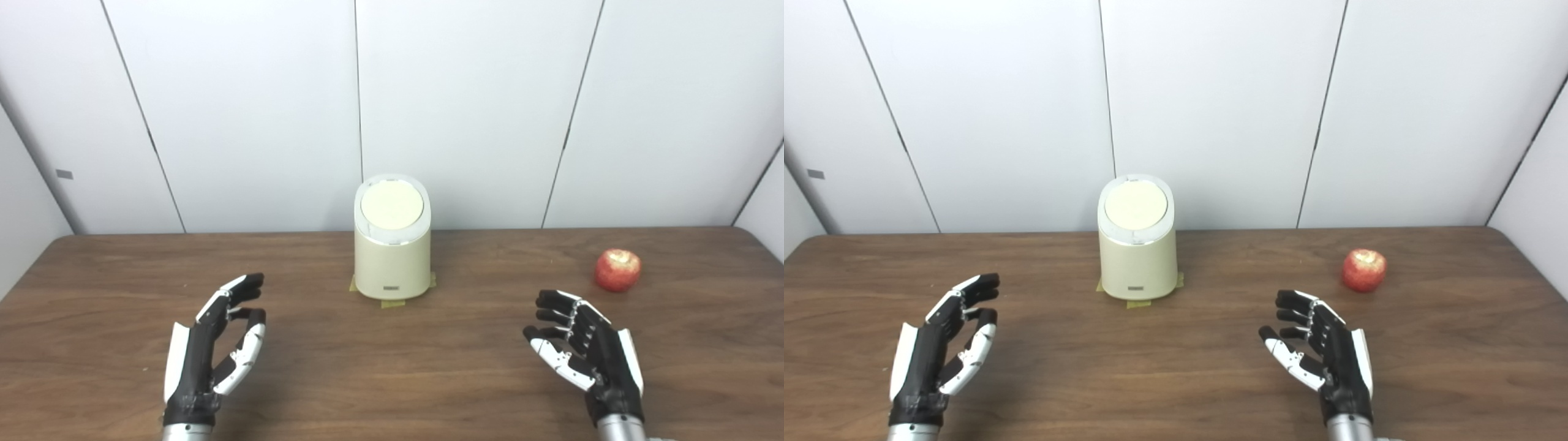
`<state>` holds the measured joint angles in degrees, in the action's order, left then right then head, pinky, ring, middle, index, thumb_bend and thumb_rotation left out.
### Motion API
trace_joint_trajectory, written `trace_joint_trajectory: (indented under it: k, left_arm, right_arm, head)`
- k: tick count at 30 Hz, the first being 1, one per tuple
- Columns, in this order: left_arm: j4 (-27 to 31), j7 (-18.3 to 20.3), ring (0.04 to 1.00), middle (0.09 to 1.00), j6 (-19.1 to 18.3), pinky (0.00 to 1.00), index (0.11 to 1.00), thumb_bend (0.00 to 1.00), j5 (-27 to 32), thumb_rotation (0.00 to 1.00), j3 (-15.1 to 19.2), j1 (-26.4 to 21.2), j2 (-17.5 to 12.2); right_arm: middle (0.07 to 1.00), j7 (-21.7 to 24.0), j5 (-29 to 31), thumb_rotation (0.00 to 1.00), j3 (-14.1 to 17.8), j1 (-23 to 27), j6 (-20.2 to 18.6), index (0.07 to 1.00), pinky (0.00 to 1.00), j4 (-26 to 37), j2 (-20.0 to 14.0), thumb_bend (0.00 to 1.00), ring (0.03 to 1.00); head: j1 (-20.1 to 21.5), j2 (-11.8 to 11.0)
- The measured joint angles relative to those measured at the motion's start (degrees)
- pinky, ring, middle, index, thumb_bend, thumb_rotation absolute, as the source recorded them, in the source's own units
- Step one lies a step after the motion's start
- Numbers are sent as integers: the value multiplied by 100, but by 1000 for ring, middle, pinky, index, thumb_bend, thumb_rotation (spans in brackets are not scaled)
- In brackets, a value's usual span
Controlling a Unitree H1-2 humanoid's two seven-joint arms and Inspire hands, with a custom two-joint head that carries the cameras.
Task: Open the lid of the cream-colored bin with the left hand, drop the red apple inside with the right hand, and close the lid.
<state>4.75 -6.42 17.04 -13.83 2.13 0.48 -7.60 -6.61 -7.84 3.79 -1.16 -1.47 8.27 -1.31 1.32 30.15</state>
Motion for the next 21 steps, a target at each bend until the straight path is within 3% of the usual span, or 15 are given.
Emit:
trace_joint_trajectory:
  k: [4,6,13,17,21]
  left_arm:
    - [-1,56,813,826,-6,729,800,235,156,393,2,-3,-14]
    - [3,196,854,866,-121,783,843,278,315,519,-13,-5,-37]
    - [233,669,992,994,-1275,983,991,532,314,734,-156,20,-87]
    - [449,718,1000,1000,-1827,1000,1000,603,295,728,-135,-338,-106]
    - [722,734,1000,1000,-2484,1000,1000,649,214,665,-123,-1207,-135]
  right_arm:
    - [693,1,6,77,0,0,0,664,569,0,0,271,683]
    - [694,0,5,75,1,0,0,664,566,0,0,265,683]
    - [699,0,5,53,1,0,0,667,574,1,1,260,687]
    - [702,-2,-5,58,-2,0,-2,668,572,1,6,256,690]
    - [701,-4,-19,58,-5,-2,-5,669,572,2,6,256,689]
  head:
    - [-44,18]
    - [-35,18]
    - [-35,18]
    - [-35,9]
    - [-35,9]
